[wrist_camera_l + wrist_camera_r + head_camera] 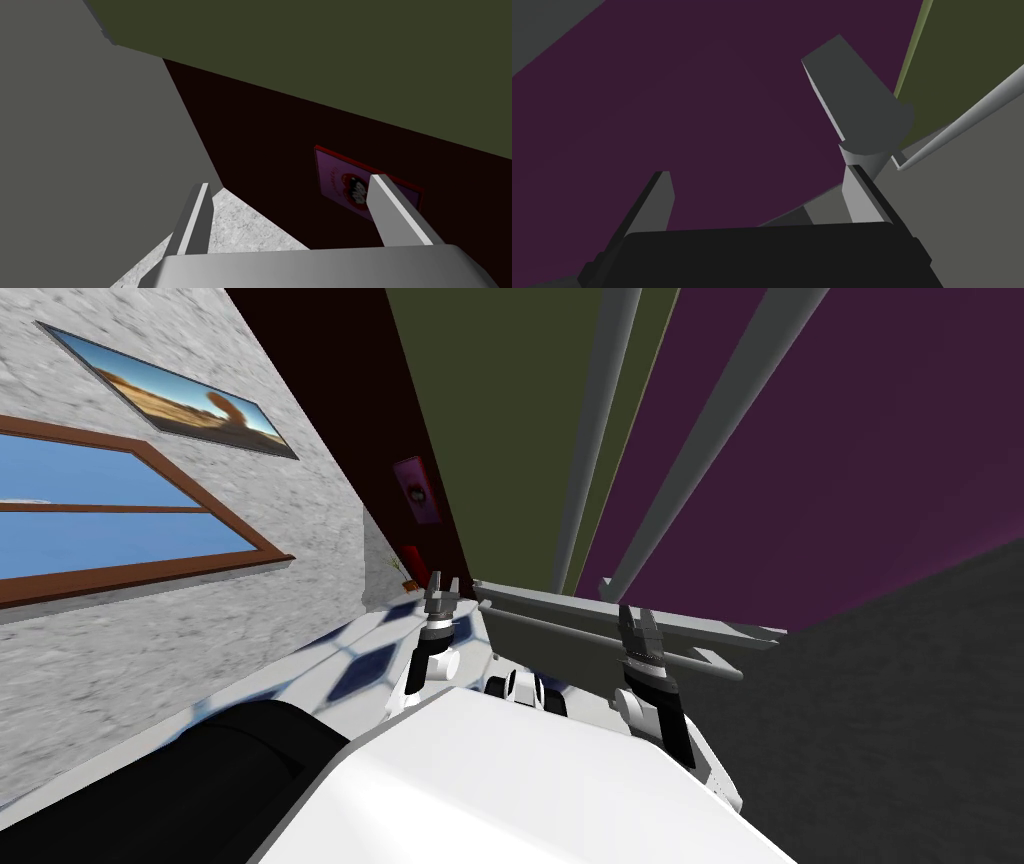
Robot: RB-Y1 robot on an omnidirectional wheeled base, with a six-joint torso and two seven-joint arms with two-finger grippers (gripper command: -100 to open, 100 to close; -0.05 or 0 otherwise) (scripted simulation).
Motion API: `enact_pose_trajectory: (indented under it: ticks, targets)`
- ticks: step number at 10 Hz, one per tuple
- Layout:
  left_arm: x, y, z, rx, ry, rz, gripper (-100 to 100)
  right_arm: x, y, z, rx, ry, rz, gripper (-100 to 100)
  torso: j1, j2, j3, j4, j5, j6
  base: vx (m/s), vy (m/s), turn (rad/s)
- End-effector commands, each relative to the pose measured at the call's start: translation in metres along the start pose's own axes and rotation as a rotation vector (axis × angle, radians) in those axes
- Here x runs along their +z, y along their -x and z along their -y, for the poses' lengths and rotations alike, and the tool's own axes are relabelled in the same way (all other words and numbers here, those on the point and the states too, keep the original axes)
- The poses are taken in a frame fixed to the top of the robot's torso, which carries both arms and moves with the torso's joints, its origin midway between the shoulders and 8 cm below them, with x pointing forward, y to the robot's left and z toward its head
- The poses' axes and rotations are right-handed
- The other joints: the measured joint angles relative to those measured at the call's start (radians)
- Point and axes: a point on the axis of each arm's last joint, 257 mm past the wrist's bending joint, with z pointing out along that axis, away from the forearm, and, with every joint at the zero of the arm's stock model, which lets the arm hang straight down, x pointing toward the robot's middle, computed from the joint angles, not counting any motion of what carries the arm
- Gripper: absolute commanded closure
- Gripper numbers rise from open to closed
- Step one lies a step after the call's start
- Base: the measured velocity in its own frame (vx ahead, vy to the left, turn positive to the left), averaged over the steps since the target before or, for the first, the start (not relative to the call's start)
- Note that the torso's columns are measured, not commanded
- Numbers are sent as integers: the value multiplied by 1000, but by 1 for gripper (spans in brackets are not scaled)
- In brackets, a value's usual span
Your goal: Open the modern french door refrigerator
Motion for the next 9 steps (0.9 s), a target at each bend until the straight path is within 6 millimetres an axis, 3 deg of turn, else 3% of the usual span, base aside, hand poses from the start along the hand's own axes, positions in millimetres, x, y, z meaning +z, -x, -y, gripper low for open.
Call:
enact_pose_trajectory:
  ticks: [1, 5, 9]
  targets:
    - [0, 0, 0, 0, 0, 0, 0, -4, -12, 5, -78, 1, -17, -100, 0, -1, -1, 0, 0, -2, -12, 125, 4]
    - [0, 0, 0, 0, 0, 0, 0, -6, -17, 11, -199, 0, -21, -100, -15, 6, 2, 5, -3, 9, 25, 107, -10]
    - [0, 0, 0, 0, 0, 0, 0, -9, -23, 17, -316, -2, -26, -100, -14, 9, 5, 6, -2, 9, 10, 85, -17]
